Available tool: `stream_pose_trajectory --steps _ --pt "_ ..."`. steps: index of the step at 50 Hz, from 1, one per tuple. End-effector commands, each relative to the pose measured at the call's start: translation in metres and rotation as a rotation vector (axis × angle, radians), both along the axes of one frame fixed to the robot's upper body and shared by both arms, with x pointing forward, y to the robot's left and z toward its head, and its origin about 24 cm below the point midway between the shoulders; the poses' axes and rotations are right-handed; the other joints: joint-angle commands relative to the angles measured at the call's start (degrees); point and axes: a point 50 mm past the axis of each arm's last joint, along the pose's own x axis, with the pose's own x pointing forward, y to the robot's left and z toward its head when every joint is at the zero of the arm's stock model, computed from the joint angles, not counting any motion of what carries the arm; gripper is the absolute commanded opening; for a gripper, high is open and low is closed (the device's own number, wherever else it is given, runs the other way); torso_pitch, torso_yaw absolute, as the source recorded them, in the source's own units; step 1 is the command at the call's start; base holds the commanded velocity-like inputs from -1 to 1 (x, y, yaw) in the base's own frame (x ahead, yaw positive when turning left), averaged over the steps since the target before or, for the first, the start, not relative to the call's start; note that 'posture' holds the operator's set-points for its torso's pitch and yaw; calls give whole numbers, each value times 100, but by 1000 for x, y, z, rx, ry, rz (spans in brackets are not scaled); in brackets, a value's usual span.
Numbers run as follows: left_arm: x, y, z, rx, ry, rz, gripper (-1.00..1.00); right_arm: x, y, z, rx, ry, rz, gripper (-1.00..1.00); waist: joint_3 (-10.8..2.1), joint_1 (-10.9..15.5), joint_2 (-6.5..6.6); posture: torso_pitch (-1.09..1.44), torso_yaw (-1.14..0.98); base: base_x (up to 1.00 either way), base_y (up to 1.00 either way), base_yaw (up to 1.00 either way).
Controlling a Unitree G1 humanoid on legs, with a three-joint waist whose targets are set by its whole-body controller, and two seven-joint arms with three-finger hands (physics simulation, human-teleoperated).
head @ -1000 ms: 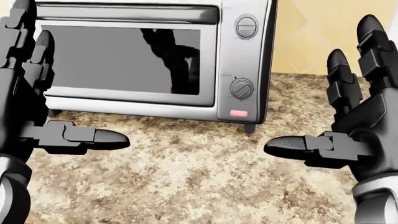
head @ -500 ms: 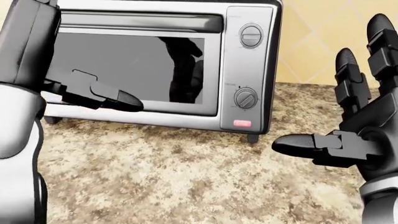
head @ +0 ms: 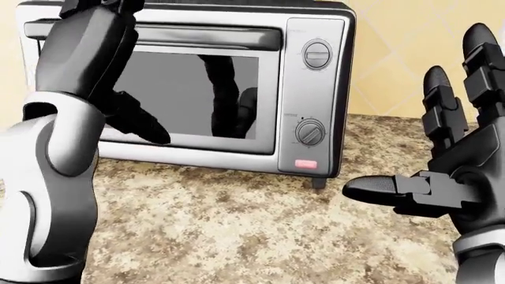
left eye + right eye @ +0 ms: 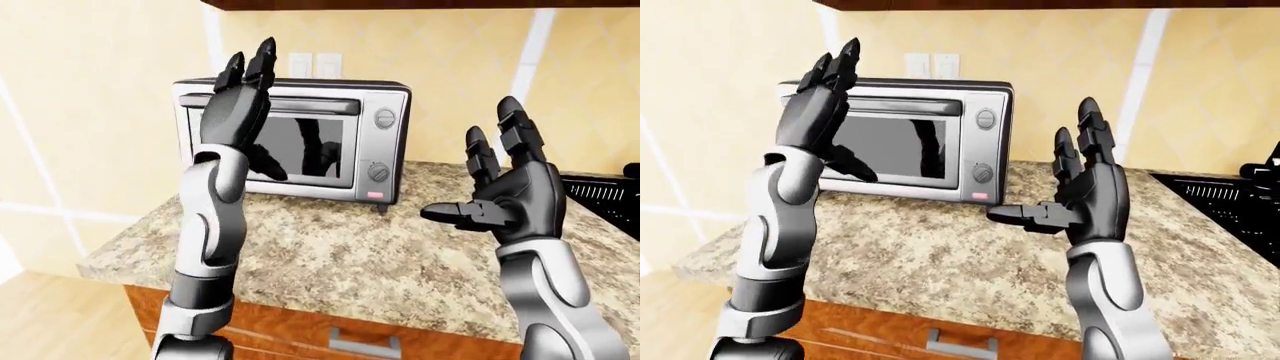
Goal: Open the toaster oven door.
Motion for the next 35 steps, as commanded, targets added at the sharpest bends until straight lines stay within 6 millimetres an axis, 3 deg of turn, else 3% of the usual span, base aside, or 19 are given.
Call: stream_pose_trajectory --steps 1,12,25,35 --pt "-1 -4 14 29 -75 -5 100 -3 1 13 -11 -74 0 100 -1 -5 -3 -54 0 0 0 0" --pt "13 -11 6 160 -48 7 100 -5 0 17 -12 -83 -8 100 12 -20 -15 -54 0 0 0 0" --pt "28 -13 -23 251 85 11 100 -3 -2 14 -12 -85 -10 100 7 -32 -4 -54 0 0 0 0" --pt "38 -13 -31 312 110 39 100 -4 -2 12 -9 -83 -11 100 -2 -41 -4 -54 0 0 0 0"
